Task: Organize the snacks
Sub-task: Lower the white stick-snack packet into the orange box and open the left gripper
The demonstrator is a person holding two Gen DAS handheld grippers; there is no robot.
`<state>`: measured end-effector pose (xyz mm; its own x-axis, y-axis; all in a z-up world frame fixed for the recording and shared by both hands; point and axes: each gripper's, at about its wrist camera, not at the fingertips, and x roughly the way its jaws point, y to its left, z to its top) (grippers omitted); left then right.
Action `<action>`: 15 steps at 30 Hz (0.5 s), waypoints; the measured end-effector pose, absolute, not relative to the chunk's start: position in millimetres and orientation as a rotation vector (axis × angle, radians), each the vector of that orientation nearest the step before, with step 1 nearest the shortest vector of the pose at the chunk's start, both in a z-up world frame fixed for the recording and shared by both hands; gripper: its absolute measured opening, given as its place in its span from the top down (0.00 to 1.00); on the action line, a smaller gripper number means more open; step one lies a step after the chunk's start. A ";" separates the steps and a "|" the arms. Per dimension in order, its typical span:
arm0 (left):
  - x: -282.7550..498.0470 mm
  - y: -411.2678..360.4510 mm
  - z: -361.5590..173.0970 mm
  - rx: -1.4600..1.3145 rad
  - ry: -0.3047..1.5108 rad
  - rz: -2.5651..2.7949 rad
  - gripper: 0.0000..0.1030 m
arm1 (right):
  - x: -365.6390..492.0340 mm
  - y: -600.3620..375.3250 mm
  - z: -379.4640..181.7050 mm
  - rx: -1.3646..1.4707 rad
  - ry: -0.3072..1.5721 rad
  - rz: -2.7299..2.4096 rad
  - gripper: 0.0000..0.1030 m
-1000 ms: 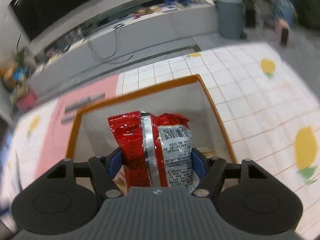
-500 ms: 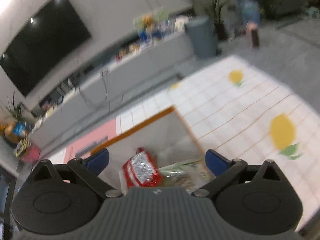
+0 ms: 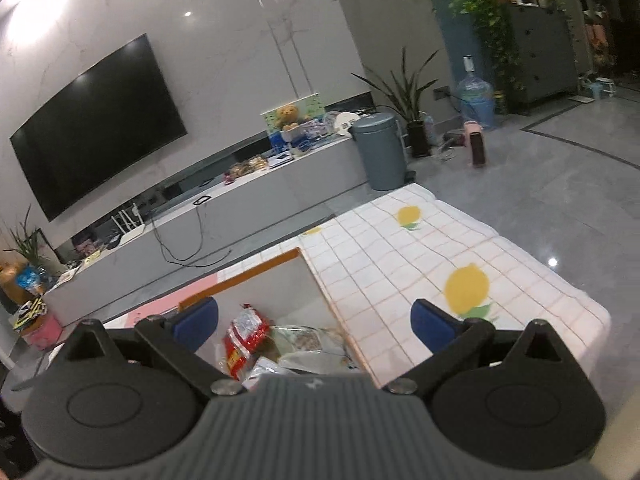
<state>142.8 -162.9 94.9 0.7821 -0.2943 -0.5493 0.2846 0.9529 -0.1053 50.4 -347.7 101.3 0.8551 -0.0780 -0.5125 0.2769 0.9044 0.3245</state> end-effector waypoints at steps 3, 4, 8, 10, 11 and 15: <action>127.5 -155.5 104.8 -0.011 0.575 -0.284 0.00 | 33.7 -341.2 99.1 0.364 0.514 -0.223 0.03; 121.3 -152.0 107.3 -0.016 0.566 -0.275 0.00 | 29.1 -337.0 96.6 0.339 0.519 -0.233 0.03; 95.9 -136.4 113.6 -0.041 0.569 -0.247 0.00 | 15.9 -319.2 82.2 0.259 0.551 -0.264 0.03; 86.2 -131.4 114.6 -0.040 0.577 -0.227 0.00 | 11.2 -306.6 72.5 0.226 0.575 -0.272 0.03; 80.8 -129.0 114.5 -0.034 0.577 -0.221 0.00 | 9.4 -300.1 67.5 0.215 0.587 -0.275 0.03; 63.3 -121.5 108.5 -0.014 0.576 -0.187 0.00 | 3.2 -270.6 46.0 0.185 0.625 -0.264 0.03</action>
